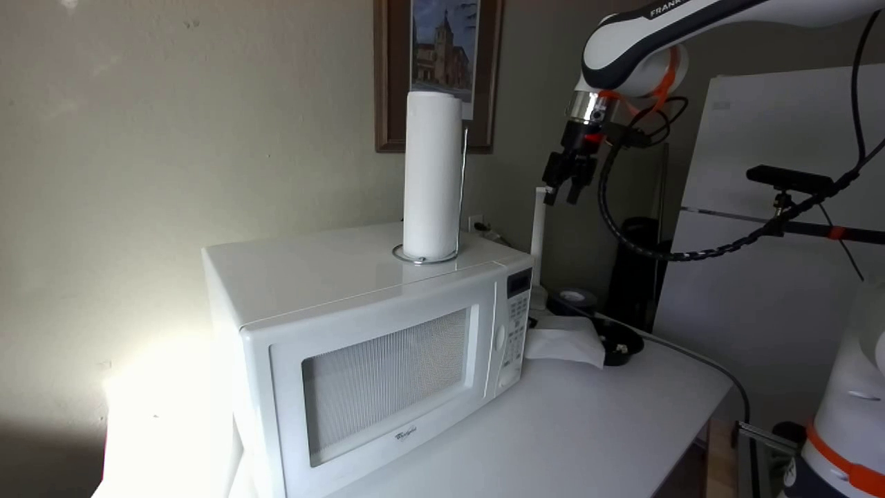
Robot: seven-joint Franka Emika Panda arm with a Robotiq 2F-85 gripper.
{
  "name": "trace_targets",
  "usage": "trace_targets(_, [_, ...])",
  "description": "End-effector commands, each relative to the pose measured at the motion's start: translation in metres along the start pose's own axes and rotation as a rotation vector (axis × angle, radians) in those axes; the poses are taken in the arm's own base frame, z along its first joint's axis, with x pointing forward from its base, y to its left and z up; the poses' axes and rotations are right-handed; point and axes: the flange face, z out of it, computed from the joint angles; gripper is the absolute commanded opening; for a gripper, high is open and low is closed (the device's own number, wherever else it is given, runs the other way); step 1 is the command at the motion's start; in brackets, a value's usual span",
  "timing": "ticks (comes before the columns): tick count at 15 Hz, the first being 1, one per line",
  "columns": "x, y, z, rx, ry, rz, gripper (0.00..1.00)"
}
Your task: Tear one napkin from the roll.
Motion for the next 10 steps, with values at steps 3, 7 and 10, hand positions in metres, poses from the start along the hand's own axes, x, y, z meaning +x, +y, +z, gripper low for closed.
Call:
trace_targets(3, [-0.009, -0.011, -0.019, 0.069, 0.001, 0.013, 1.0])
trace_targets(7, [-0.015, -0.017, -0.041, 0.073, 0.005, 0.015, 1.0])
trace_targets(10, [-0.01, -0.013, -0.041, 0.051, 0.022, 0.002, 1.0])
